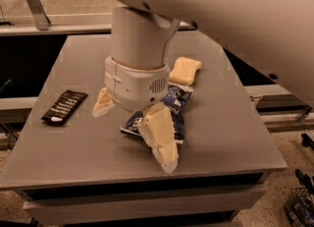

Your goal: Move rxbar chocolate near blue chip bag

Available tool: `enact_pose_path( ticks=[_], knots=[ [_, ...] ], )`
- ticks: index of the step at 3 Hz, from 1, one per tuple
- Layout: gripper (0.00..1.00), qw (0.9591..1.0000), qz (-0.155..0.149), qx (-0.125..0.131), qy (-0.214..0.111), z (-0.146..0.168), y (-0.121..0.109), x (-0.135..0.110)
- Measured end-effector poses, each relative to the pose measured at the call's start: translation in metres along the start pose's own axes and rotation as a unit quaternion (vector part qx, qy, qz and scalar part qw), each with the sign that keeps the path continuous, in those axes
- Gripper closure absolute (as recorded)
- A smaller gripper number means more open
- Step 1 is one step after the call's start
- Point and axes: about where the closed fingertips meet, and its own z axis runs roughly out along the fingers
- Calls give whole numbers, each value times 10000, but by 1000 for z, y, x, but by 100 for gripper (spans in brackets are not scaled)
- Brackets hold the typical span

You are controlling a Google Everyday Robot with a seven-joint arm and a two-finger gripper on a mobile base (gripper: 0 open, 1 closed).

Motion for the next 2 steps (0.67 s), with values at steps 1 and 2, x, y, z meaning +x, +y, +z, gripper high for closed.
enact_pose_path(
  ticks=[1, 2],
  knots=[
    [0, 9993, -237, -5, -274, 15, -24, -22],
    [0, 9992, -240, 148, -283, 15, -32, -24]
  ],
)
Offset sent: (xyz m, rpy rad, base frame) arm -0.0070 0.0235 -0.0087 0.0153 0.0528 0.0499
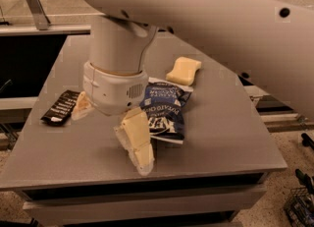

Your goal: Move rxbar chocolate near blue chip bag

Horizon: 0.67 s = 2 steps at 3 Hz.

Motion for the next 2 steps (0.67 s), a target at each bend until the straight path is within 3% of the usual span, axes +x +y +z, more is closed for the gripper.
enact_pose_path(
  ticks=[1, 2],
  knots=[
    [0, 10000, -75, 12, -4, 4, -2, 3],
    [0, 9986, -509, -115, -69, 14, -15, 0]
  ],
)
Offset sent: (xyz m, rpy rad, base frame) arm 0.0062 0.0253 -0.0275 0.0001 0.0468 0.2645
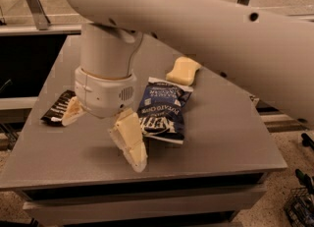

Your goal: Move rxbar chocolate near blue chip bag

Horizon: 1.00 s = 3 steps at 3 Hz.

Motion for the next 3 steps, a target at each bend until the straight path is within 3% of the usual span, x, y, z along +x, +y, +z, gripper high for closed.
enact_pose_path(
  ticks=[1, 2, 3],
  knots=[
    [0, 9986, -521, -93, 99, 7, -20, -9],
    [0, 9941, -980, -85, 455, 5, -42, -26],
    [0, 9873, -1455, 306, 562, -3, -53, -37]
  ],
)
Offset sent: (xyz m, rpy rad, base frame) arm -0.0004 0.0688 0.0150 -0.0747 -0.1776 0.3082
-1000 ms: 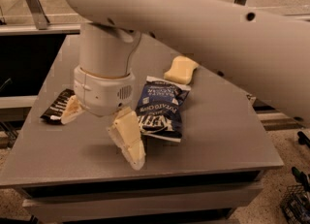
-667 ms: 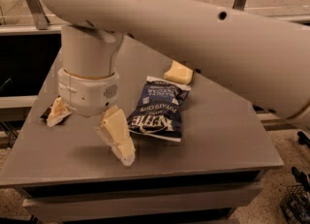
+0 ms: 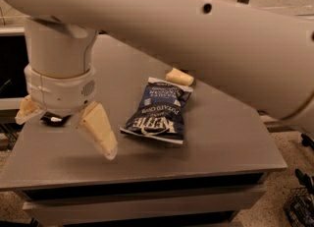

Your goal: Move rxbar chocolate near blue chip bag

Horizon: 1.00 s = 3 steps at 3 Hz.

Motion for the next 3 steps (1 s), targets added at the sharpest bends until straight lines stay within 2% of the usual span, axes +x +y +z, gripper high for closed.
enact_pose_path(
  ticks=[1, 2, 3],
  knots=[
    [0, 9941, -664, 839, 147, -14, -10, 5],
    [0, 9943, -652, 828, 146, -14, -10, 4],
    [0, 9940, -865, 626, 240, -14, -19, 4]
  ],
)
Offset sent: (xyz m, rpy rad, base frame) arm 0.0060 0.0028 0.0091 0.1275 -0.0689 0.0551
